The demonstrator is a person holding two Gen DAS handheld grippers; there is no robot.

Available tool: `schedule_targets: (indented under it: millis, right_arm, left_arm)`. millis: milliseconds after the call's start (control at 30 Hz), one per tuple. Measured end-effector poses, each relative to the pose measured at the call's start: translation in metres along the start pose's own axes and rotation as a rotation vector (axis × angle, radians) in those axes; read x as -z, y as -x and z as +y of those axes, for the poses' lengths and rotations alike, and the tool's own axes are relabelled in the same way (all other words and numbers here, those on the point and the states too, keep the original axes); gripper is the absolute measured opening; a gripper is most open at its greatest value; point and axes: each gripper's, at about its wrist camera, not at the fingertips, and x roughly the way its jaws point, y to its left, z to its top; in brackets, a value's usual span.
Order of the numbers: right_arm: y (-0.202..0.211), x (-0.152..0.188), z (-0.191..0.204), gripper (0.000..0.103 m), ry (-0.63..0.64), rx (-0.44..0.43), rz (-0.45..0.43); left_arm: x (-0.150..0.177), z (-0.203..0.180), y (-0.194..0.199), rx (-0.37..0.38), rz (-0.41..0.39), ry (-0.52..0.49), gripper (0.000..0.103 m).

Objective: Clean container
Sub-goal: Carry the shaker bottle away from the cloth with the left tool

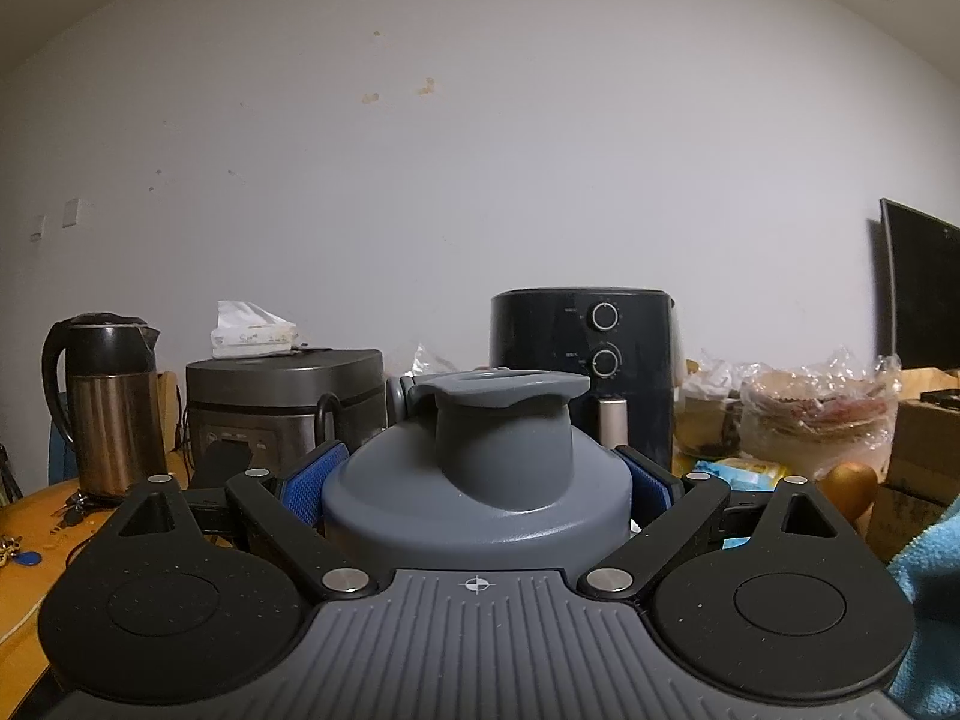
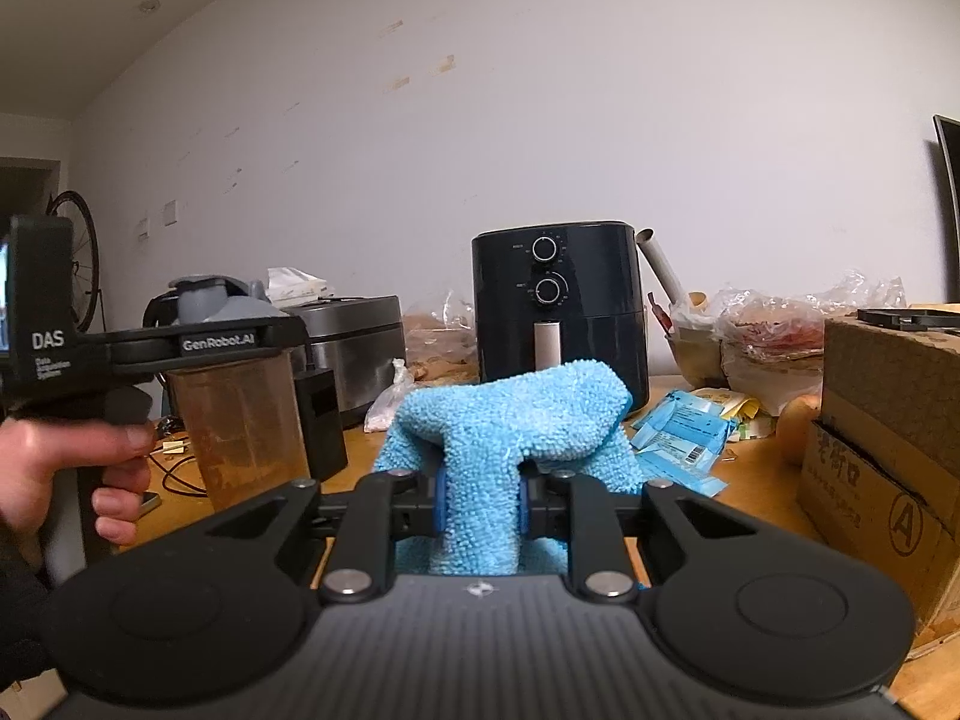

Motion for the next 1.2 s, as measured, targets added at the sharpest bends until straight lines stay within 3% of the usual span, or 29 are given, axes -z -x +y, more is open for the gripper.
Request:
schedule_targets:
  millis: [633, 1200]
  right_arm:
    - [-0.003, 0.001, 0.004, 0.02, 0.012, -0.014, 0.016]
    - [-0.004, 0.004, 0.005, 0.021, 0.014, -0.033, 0.009]
  left_arm:
    - [0.003, -0.003, -0.046, 0.071, -0.01, 0.016, 0.095]
    - [0.002, -0.006, -0.08, 0.091, -0.013, 0.013, 0.095]
